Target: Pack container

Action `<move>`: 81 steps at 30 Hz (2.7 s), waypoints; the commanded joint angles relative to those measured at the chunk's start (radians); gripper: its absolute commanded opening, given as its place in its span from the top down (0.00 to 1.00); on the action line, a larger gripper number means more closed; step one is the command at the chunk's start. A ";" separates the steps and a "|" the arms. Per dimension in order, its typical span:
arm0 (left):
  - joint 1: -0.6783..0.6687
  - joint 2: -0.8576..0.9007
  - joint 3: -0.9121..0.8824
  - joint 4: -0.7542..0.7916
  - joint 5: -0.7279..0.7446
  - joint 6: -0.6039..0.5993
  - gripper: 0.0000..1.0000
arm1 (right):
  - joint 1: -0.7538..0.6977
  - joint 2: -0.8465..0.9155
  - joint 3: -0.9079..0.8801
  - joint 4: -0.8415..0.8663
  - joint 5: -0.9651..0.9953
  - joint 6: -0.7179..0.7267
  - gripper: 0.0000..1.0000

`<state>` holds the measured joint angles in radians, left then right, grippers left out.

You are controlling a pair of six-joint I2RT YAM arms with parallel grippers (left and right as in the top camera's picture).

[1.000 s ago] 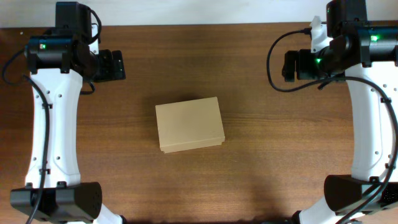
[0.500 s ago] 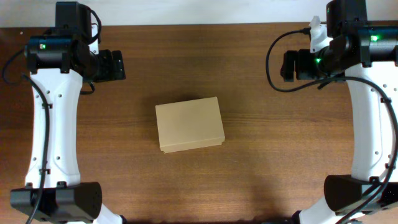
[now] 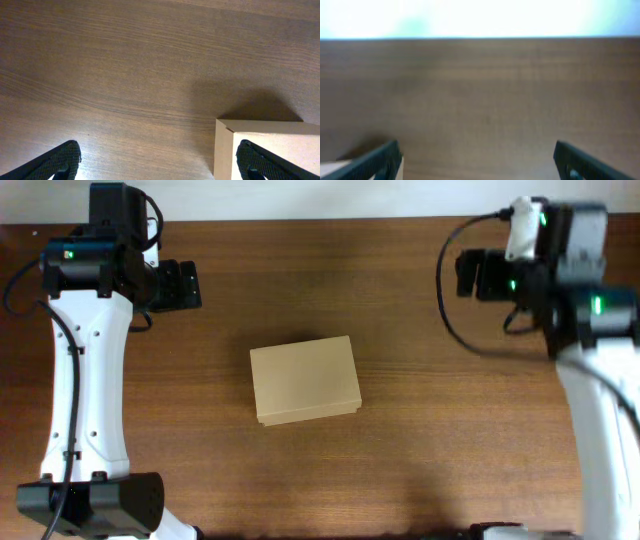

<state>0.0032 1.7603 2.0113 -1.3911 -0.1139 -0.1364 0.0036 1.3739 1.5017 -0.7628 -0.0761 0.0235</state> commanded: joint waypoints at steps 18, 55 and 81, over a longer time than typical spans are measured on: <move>0.002 -0.001 0.005 -0.001 -0.011 -0.005 0.00 | 0.003 -1.247 -1.351 0.438 -0.074 0.004 0.01; 0.002 -0.018 0.001 -0.001 -0.011 -0.005 0.00 | 0.001 -1.371 -1.407 0.457 -0.090 0.004 0.01; 0.019 -1.345 -0.895 0.226 -0.066 0.032 0.00 | 0.002 -1.371 -1.407 0.457 -0.090 0.004 0.01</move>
<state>0.0006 0.4534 1.1236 -1.2434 -0.1398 -0.1238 0.0044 0.0120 0.1024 -0.3088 -0.1570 0.0235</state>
